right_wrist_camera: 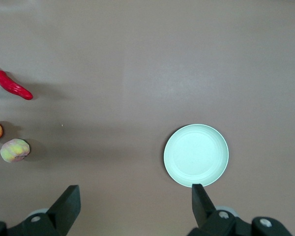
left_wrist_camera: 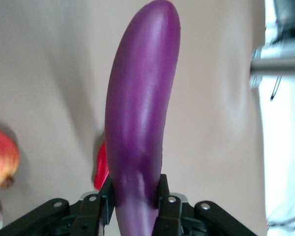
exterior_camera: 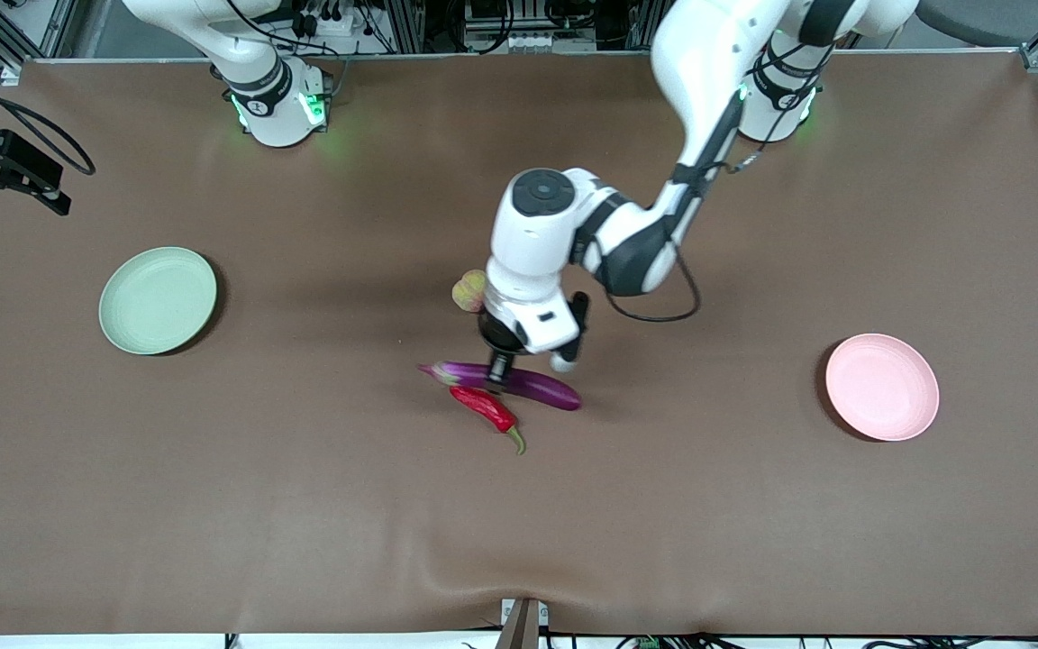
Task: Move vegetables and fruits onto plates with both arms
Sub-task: 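Carry the eggplant with the left gripper toward the pink plate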
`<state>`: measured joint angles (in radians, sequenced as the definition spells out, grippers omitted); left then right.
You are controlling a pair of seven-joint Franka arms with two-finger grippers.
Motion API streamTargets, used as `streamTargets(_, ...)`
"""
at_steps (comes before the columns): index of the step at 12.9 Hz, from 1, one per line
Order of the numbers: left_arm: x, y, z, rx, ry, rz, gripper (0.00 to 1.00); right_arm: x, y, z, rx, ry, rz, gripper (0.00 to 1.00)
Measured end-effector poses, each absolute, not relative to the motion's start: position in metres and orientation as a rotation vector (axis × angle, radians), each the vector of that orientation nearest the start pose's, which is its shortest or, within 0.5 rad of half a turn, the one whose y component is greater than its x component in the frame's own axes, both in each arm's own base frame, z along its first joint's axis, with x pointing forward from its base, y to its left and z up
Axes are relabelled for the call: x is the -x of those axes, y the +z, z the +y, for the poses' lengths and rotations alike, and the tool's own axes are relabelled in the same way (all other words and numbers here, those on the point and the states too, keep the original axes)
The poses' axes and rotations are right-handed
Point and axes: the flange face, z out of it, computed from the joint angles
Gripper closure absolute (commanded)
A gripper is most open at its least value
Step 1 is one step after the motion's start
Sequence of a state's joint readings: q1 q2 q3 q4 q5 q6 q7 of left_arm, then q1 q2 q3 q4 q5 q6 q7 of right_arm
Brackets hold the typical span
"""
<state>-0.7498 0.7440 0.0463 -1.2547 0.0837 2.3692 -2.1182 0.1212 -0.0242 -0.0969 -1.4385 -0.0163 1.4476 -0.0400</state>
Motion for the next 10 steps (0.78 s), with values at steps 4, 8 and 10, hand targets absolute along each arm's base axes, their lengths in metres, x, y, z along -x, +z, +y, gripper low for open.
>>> streamTargets(4, -0.656, 0.383, -0.406, 2.575, -0.329, -2.246, 1.00, -0.533, 0.688, 0.010, 3.154, -0.057, -0.099, 0.00)
streamTargets(8, -0.710, 0.411, -0.276, 2.550, -0.386, -2.158, 1.00, -0.535, 0.688, 0.012, 3.153, -0.067, -0.108, 0.00)
streamTargets(10, -0.721, 0.404, -0.229, 2.578, -0.363, -2.019, 1.00, -0.535, 0.688, 0.012, 3.153, -0.067, -0.109, 0.00)
